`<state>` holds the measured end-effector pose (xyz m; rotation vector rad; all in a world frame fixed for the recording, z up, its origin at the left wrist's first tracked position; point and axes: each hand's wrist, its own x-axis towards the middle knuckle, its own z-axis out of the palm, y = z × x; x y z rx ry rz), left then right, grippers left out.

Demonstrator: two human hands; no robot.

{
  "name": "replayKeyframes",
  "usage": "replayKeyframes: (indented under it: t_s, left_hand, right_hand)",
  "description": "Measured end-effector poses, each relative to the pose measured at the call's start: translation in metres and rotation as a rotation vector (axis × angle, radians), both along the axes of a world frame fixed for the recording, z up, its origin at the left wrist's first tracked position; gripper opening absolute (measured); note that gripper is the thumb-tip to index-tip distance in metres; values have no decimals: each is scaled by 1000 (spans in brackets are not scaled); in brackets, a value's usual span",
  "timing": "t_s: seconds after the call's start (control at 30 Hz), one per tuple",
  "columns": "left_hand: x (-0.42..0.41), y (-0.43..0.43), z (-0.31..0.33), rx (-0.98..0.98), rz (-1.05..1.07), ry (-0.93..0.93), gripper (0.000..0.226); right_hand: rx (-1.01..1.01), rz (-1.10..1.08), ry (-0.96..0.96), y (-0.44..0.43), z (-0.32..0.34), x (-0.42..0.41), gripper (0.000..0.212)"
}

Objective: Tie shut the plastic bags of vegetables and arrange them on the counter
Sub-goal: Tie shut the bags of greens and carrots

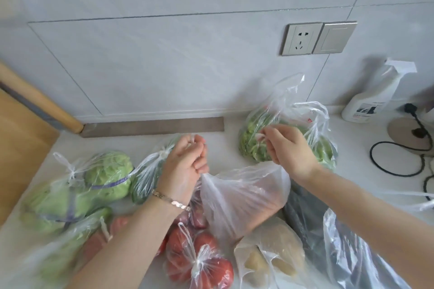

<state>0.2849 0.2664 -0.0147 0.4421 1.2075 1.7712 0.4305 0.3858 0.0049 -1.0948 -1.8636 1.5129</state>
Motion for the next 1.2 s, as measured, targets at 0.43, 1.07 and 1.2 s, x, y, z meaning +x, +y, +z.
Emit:
replayKeyframes:
  t_s: [0.43,1.07,1.2]
  left_hand:
    - [-13,-55,70,29,328,381,6]
    - [-76,-76,25,-66,-428,638,19]
    - [-93,-84,1,-138,-376,663,18]
  right_hand:
    - [-143,352,287,-69,29,-24,23]
    - [-245,380,219,-149,-34,-100,25]
    - [-308,227,214,-143,-42,-96,39]
